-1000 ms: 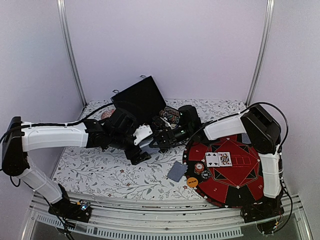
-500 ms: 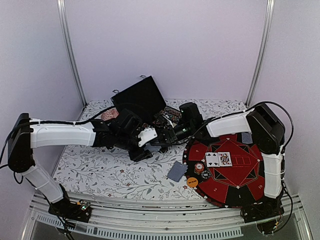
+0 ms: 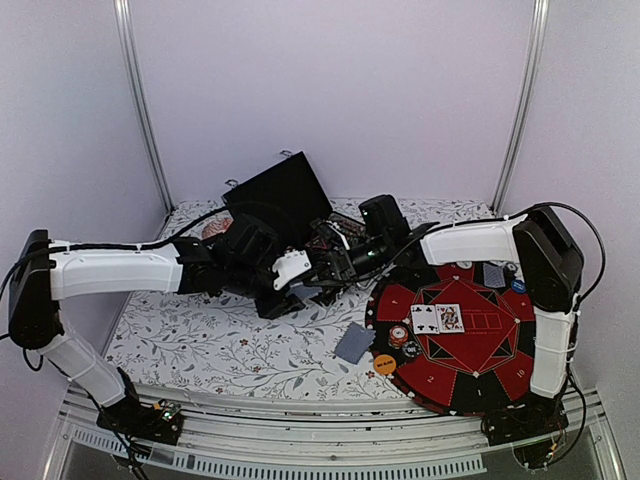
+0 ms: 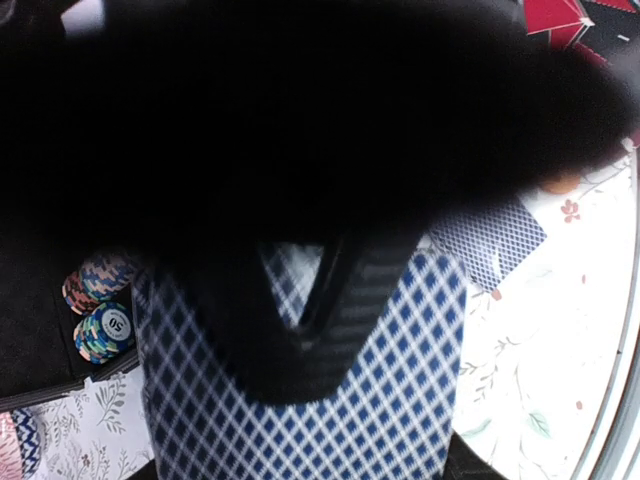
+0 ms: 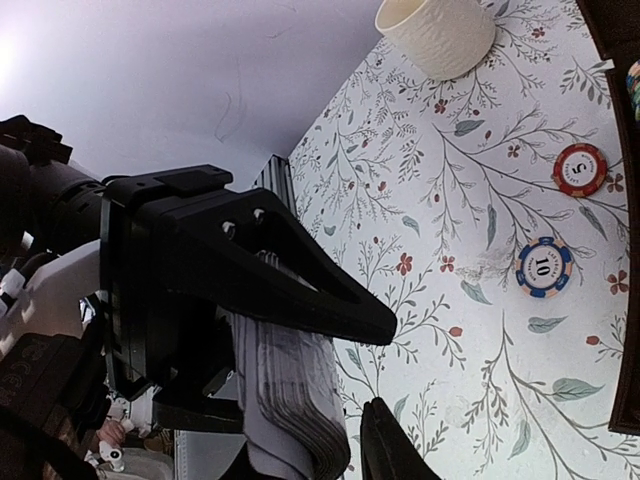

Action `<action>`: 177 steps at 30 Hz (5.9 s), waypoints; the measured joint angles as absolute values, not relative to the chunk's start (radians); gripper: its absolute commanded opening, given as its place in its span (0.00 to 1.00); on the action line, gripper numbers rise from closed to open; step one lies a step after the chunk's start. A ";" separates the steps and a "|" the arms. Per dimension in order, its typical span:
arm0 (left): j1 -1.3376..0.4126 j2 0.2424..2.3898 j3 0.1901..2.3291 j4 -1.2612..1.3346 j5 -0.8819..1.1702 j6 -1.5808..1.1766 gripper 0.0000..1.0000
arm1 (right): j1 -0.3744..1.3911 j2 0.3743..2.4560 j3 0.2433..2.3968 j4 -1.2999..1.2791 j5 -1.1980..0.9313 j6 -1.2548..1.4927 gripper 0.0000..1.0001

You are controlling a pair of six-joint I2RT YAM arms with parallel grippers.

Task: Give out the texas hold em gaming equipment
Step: Pass from the right arm to the left, then pick up the poker card from the face-down deck piles, then flop the poker card in the community card area, then pick up the poker card from the face-down deck piles.

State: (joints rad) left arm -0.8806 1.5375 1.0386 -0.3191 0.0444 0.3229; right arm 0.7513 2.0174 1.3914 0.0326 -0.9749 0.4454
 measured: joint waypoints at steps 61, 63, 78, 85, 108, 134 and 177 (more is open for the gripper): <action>-0.875 1.536 1.026 -0.335 0.036 0.294 0.49 | 0.579 1.612 1.457 -0.544 -0.628 0.061 0.02; -0.874 1.536 1.026 -0.336 0.036 0.290 0.49 | 0.556 1.561 1.460 -0.602 -0.518 0.023 0.02; -0.870 1.518 1.026 -0.343 0.043 0.283 0.49 | 0.508 1.393 0.920 -0.622 0.558 -0.548 0.02; -0.870 1.510 1.026 -0.343 0.055 0.279 0.49 | 0.494 1.306 0.682 -0.340 0.572 -0.881 0.02; -0.870 1.503 1.026 -0.359 0.059 0.279 0.50 | 0.488 1.287 0.570 -0.448 0.354 -1.071 0.02; -0.870 1.498 1.026 -0.366 0.059 0.279 0.51 | 0.474 1.368 0.628 -0.547 0.315 -1.009 0.14; -0.878 1.514 1.197 -0.387 0.042 0.322 0.50 | 0.645 1.682 1.226 0.061 -0.746 0.268 1.00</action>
State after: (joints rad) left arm -0.8783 1.5143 1.1973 -0.3870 0.0422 0.3218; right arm 0.6445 1.6817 1.2263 0.0612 -0.7464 0.2680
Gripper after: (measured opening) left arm 0.512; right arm 0.977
